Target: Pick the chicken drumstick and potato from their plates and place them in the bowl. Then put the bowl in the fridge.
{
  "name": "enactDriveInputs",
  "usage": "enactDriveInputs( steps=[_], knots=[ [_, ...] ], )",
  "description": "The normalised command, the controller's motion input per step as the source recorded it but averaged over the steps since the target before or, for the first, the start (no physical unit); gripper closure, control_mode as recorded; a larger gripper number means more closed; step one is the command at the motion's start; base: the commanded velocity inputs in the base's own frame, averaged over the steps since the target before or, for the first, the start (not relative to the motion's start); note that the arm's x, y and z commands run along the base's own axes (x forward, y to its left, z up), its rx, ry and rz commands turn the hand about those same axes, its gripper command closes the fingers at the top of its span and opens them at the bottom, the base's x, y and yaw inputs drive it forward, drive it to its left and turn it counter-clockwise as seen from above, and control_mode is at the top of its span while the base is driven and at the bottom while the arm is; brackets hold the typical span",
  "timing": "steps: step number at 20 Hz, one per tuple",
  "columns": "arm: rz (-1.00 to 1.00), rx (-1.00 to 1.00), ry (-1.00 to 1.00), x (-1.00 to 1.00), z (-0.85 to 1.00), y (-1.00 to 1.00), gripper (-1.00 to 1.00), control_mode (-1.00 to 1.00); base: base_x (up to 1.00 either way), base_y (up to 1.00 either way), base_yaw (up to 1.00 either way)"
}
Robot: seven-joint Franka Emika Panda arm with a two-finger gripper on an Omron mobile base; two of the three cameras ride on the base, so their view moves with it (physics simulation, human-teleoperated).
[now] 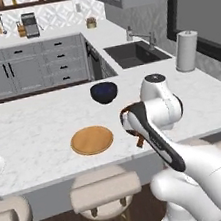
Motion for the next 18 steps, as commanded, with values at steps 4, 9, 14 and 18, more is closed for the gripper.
enactDriveInputs(
  steps=[4, 9, 14, 18],
  knots=[
    [0.0, 0.0, 0.0, 0.0, 0.0, 0.0, 1.0, 1.0, 1.0, -0.06, 0.01],
    [0.01, 0.01, 0.02, 0.33, 0.0, -0.33, 1.0, -1.0, 0.56, -0.33, 0.04],
    [0.01, 0.0, 0.07, 1.0, -0.03, -0.55, 1.0, -1.0, 0.0, 0.0, 0.0],
    [0.06, 0.0, 0.03, 1.0, -0.32, -0.23, 1.0, -1.0, 0.0, 0.0, 0.0]
  ],
)
